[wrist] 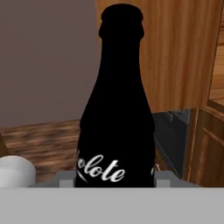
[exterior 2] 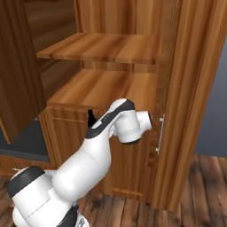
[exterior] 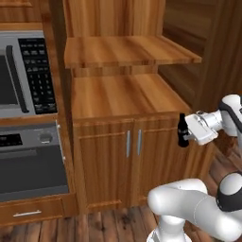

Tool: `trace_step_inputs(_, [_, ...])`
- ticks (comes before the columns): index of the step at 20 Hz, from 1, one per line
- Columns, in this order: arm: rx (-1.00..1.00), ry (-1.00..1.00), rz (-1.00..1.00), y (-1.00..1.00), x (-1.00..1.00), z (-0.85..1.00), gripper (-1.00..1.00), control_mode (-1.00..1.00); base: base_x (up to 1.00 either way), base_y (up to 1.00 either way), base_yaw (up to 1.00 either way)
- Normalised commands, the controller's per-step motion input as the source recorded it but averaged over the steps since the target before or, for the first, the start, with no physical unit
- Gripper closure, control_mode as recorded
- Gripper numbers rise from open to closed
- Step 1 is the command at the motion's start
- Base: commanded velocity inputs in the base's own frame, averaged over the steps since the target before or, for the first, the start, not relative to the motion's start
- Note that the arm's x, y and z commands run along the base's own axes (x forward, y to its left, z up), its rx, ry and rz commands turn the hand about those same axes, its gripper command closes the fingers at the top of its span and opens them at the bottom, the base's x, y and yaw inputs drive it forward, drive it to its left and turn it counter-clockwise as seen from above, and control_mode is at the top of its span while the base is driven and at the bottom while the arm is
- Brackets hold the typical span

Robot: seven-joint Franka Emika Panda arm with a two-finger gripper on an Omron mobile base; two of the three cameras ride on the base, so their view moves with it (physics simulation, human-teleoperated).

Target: Pick the bottled drink from the counter and place it in the open cabinet.

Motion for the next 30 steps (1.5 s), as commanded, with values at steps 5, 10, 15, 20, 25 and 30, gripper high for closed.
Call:
trace_step_inputs(5, [0.00, 0.00, 0.00, 0.00, 0.00, 0.00, 1.00, 1.00, 0.59, 0.06, 0.03])
trace_step_inputs(10, [0.00, 0.00, 0.00, 0.00, 0.00, 0.00, 1.00, 1.00, 0.29, 0.33, 0.05])
trace_step_inputs(15, [0.00, 0.00, 0.00, 0.00, 0.00, 0.00, 1.00, 1.00, 0.41, 0.25, 0.00])
trace_step_inputs(20, [0.00, 0.00, 0.00, 0.00, 0.00, 0.00, 1.00, 1.00, 0.66, 0.03, 0.00])
trace_step_inputs(25, [0.00, 0.00, 0.00, 0.00, 0.00, 0.00, 1.00, 1.00, 0.47, 0.12, 0.01])
trace_step_inputs(30, [0.00, 0.00, 0.00, 0.00, 0.00, 0.00, 1.00, 1.00, 0.13, 0.25, 0.00])
